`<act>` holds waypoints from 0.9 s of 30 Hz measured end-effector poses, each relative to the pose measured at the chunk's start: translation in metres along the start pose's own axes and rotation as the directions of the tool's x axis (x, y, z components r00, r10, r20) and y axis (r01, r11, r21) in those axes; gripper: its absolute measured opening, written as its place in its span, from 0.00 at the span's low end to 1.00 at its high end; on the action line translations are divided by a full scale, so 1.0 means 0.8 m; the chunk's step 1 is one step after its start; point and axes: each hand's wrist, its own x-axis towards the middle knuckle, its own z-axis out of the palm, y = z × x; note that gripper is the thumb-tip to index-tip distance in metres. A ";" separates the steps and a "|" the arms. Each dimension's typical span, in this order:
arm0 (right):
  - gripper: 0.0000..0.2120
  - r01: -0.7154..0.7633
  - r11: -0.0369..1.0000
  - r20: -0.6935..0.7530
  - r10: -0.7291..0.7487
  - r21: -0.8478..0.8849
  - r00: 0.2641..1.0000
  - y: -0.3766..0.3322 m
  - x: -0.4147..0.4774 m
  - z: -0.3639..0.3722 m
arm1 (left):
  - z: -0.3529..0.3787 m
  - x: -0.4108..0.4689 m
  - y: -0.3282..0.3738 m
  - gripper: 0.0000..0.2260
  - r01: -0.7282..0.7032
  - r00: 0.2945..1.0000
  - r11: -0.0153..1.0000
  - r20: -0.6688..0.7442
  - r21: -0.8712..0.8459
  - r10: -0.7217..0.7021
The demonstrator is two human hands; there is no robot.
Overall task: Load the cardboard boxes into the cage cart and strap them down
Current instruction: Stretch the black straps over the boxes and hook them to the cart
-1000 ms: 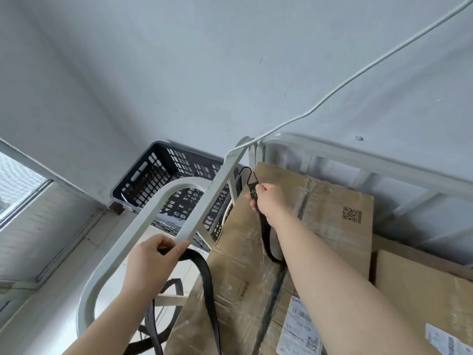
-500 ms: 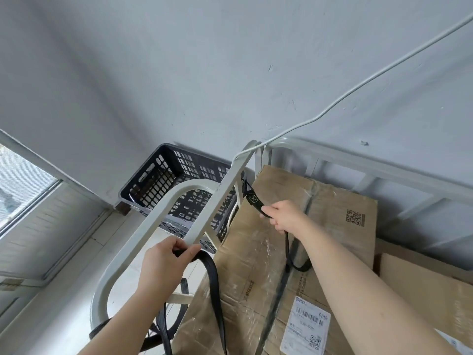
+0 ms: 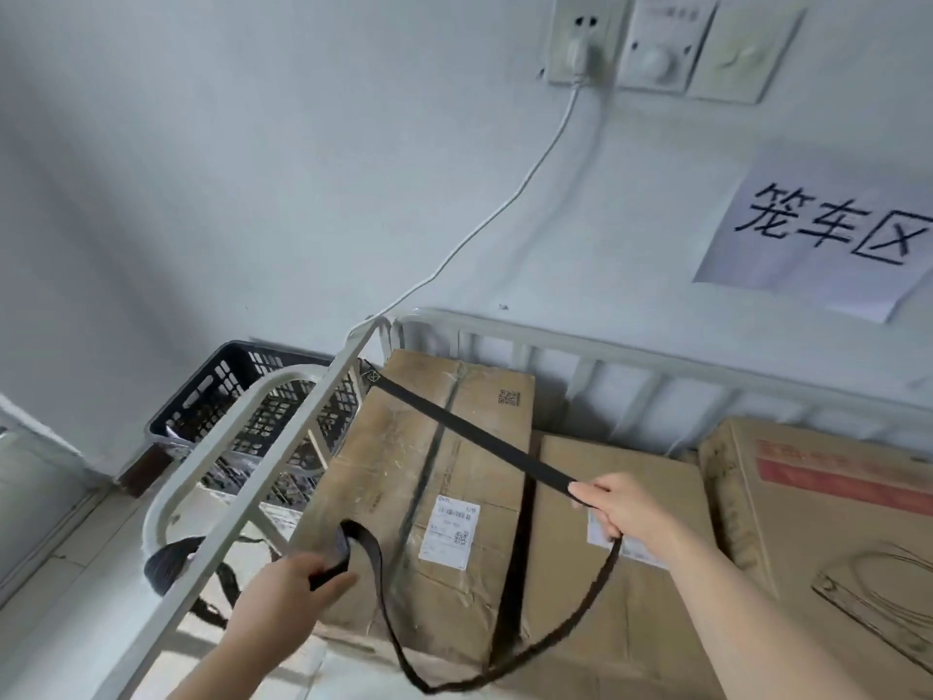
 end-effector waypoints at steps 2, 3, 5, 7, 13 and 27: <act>0.15 0.009 1.000 -0.054 -0.009 0.009 0.998 0.031 -0.052 -0.034 | 0.021 -0.045 0.029 0.19 -0.053 0.998 0.998 0.044 0.031 0.052; 0.15 0.010 1.000 -0.079 -0.011 -0.012 0.997 0.047 -0.078 -0.052 | 0.034 -0.067 0.043 0.18 -0.066 0.996 0.997 0.065 0.048 0.063; 0.16 0.027 0.999 -0.103 -0.031 -0.037 0.994 0.079 -0.128 -0.090 | 0.065 -0.107 0.071 0.15 -0.086 0.993 0.992 0.089 0.092 0.078; 0.17 0.043 0.998 -0.125 -0.047 -0.037 0.991 0.116 -0.175 -0.129 | 0.099 -0.142 0.099 0.14 -0.120 0.990 0.983 0.093 0.141 0.107; 0.17 0.048 0.996 -0.228 -0.064 -0.077 0.971 0.203 -0.329 -0.237 | 0.179 -0.218 0.238 0.08 -0.303 0.953 0.953 0.031 0.025 0.303; 0.17 -0.088 0.989 -0.475 0.135 0.119 0.870 0.378 -0.508 -0.348 | 0.309 -0.264 0.546 0.13 -0.832 0.420 0.127 0.464 0.540 0.780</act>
